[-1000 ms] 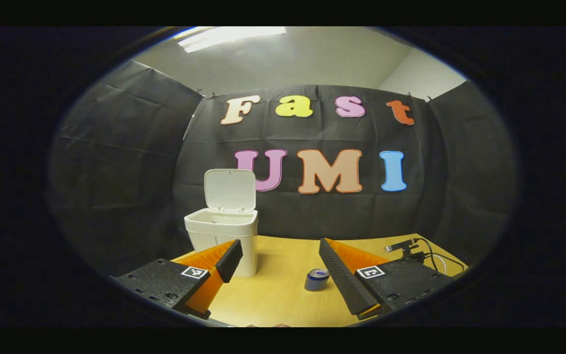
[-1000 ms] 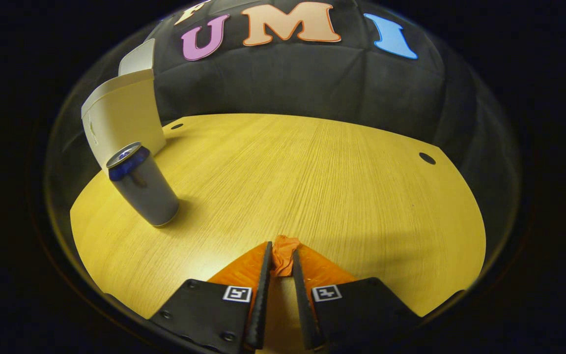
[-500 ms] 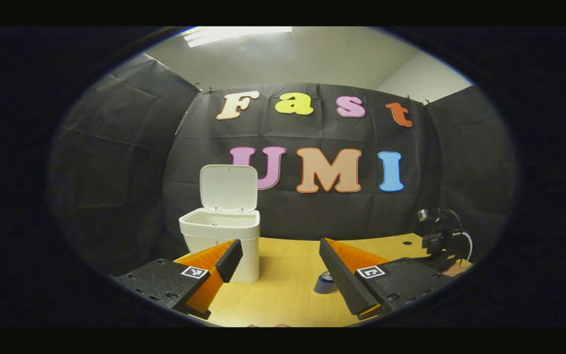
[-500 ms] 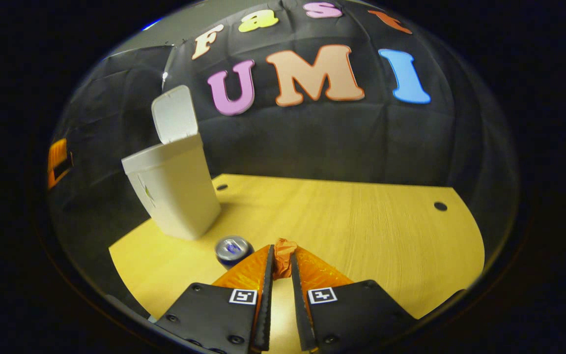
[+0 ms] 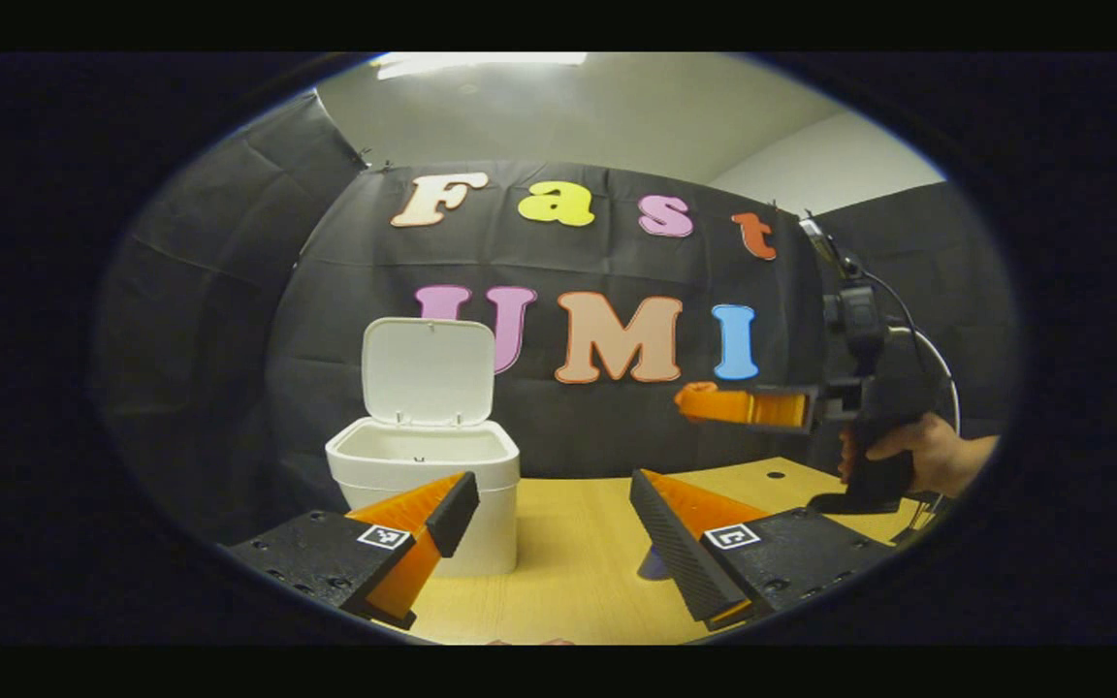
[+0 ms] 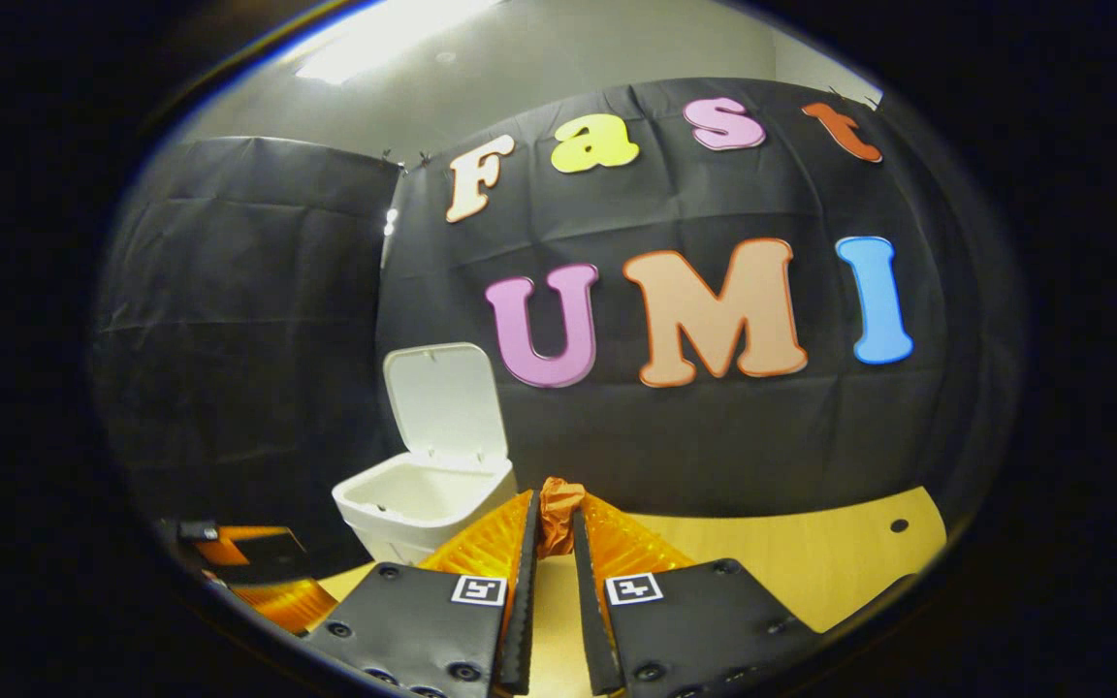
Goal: Press the lid of the desktop garbage bin to open it, pick up the crumpled paper on the desktop and throw it into the bin, then pick up the pop can on the desktop and drop it into the bin, and finally close the garbage bin lid.
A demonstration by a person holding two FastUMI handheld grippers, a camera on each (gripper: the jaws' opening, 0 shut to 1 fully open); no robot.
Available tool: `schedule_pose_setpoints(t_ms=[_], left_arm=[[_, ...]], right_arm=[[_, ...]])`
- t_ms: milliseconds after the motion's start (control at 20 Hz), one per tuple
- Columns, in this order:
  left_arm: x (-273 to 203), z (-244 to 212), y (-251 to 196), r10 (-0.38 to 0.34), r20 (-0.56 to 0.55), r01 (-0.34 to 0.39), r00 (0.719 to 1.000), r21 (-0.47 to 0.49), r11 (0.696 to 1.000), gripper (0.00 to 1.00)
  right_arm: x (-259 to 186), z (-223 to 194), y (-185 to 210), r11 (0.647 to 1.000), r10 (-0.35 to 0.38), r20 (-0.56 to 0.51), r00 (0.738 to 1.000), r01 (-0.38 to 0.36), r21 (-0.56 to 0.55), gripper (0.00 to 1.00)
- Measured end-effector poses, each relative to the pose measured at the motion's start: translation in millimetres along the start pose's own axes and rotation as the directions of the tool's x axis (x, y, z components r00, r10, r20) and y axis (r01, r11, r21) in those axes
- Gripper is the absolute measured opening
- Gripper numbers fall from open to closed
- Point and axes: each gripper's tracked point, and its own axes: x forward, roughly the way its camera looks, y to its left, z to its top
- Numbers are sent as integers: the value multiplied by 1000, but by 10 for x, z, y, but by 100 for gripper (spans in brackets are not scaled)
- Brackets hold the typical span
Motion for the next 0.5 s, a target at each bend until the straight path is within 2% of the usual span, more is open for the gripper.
schedule_pose_setpoints(t_ms=[100, 250, 500], left_arm=[[-32, -16, 133, 9, -5, -10, 1000, -22, 1000, 94], [-120, -6, 330, 48, 15, -47, 999, -23, 999, 94], [-248, -157, 565, 88, -21, -88, 996, -26, 996, 93]], right_arm=[[226, 117, 324, 999, 47, -2, 999, -47, -24, 23], [801, -14, 662, 992, 119, -78, 990, -121, -27, 23], [1617, -496, 881, 990, 137, -250, 959, -142, -4, 24]])
